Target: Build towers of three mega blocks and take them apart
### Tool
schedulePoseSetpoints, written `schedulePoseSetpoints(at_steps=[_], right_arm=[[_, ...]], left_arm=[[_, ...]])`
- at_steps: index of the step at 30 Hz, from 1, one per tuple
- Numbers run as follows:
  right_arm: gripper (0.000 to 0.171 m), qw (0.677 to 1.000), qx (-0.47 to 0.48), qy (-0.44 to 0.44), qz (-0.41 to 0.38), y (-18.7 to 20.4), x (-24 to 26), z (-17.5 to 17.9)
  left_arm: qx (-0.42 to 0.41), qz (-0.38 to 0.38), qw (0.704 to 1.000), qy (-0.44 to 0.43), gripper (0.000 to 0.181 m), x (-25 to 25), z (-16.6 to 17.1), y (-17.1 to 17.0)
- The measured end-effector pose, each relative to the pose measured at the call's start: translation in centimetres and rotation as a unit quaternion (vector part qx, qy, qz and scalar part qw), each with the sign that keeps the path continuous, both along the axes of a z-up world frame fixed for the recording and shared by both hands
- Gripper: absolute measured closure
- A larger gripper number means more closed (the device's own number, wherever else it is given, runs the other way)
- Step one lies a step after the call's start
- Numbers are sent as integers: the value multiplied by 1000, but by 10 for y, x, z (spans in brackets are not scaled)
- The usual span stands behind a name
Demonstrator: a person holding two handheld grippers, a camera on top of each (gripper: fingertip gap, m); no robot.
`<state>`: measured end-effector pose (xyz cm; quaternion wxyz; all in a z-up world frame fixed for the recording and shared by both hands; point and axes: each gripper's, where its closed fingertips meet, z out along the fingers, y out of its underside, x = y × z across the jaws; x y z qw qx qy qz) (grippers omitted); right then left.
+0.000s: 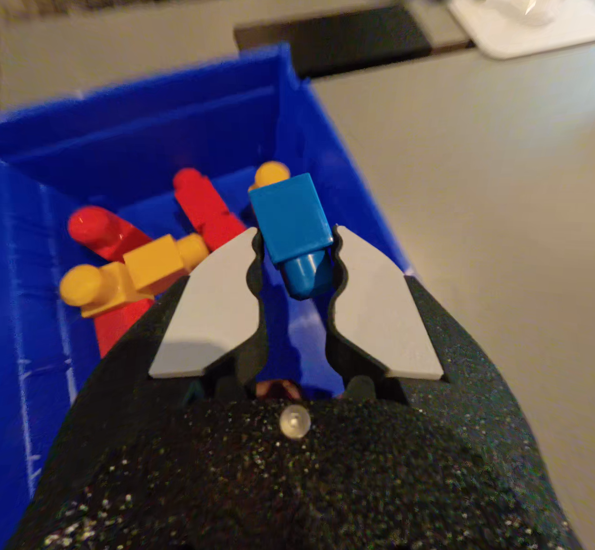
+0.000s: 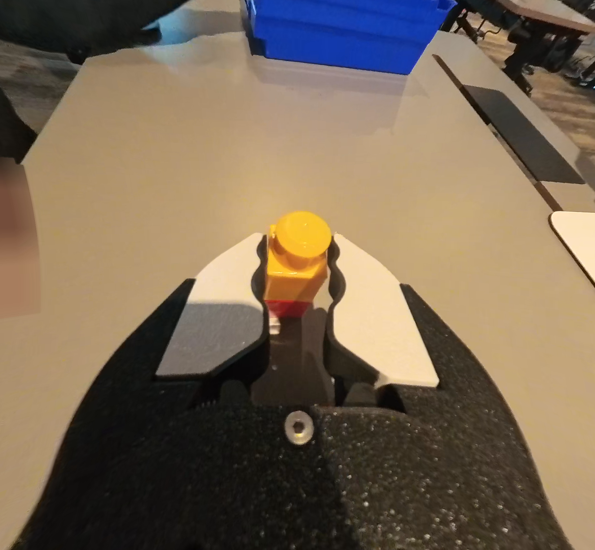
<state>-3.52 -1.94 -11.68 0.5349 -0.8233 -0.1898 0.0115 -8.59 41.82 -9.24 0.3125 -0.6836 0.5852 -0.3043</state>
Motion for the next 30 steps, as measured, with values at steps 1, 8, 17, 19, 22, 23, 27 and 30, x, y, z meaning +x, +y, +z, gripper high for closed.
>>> schedulePoseSetpoints(at_steps=[1, 8, 17, 19, 22, 23, 27, 30], right_arm=[[135, 1000, 3, -5, -1, 1, 0, 0], [120, 999, -4, -47, 8, 3, -4, -7], [104, 990, 60, -127, -11, -11, 5, 23], [104, 984, 94, -151, -26, -17, 12, 37], [106, 962, 148, -219, -65, -23, 25, 60], [108, 951, 166, -251, -77, -24, 28, 67], [109, 904, 204, -361, -100, -22, 23, 83], [109, 869, 214, -433, -106, -19, 17, 87]], left_arm=[[5, -7, 1000, -25, 141, 1, 18, -10], [-6, -187, 969, -160, 142, 36, 88, -168], [-161, -347, 913, -141, 142, 75, 36, -340], [-190, -351, 907, -133, 142, 77, 30, -353], [-216, -363, 898, -123, 142, 77, 26, -371], [-224, -371, 893, -121, 142, 75, 27, -379], [-227, -405, 879, -108, 142, 70, 29, -408], [-216, -428, 873, -92, 142, 66, 27, -427]])
